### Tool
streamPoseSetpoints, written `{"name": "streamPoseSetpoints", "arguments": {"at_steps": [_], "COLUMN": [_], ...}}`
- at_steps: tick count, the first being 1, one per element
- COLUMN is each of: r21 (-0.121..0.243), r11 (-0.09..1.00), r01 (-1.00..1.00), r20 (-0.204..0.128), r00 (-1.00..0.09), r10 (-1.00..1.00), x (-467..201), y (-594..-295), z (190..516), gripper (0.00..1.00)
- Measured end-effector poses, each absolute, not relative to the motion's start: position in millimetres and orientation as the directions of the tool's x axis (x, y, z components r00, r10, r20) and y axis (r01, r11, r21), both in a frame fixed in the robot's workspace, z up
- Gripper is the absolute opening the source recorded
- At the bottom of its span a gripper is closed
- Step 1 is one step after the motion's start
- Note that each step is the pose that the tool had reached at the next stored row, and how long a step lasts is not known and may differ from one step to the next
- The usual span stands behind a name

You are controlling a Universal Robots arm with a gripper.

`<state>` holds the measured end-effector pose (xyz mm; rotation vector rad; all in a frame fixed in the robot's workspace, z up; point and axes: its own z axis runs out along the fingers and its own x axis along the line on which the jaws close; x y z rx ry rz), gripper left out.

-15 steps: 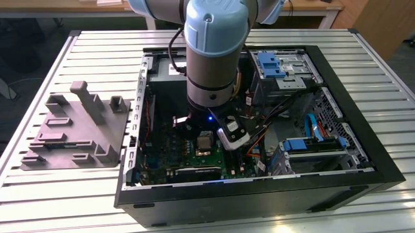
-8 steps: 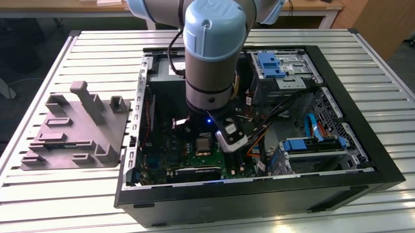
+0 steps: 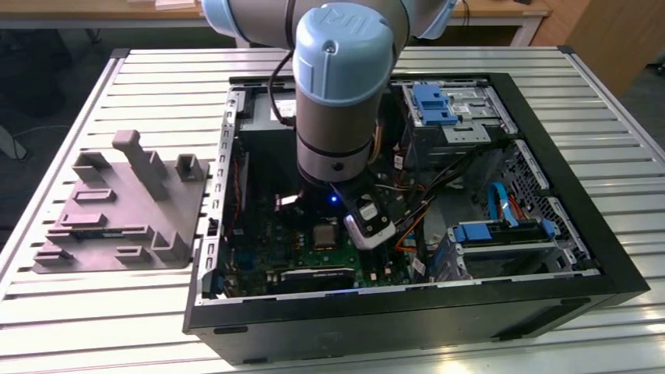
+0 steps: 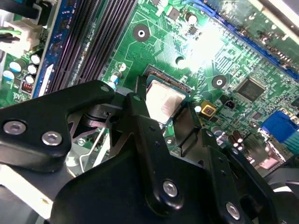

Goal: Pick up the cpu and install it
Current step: 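Place the cpu into insertion slot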

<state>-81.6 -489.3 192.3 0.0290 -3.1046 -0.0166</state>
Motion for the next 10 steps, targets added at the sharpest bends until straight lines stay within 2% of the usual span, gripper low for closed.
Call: {"name": "streamPoseSetpoints", "arguments": {"at_steps": [10], "r21": [0.011], "r11": [1.0], "r01": [-0.015], "r20": [0.037], "r00": [-0.999], "r10": [-0.015], "x": [-81.5], "y": [-489.4], "z": [190.4], "gripper": [0.47]}}
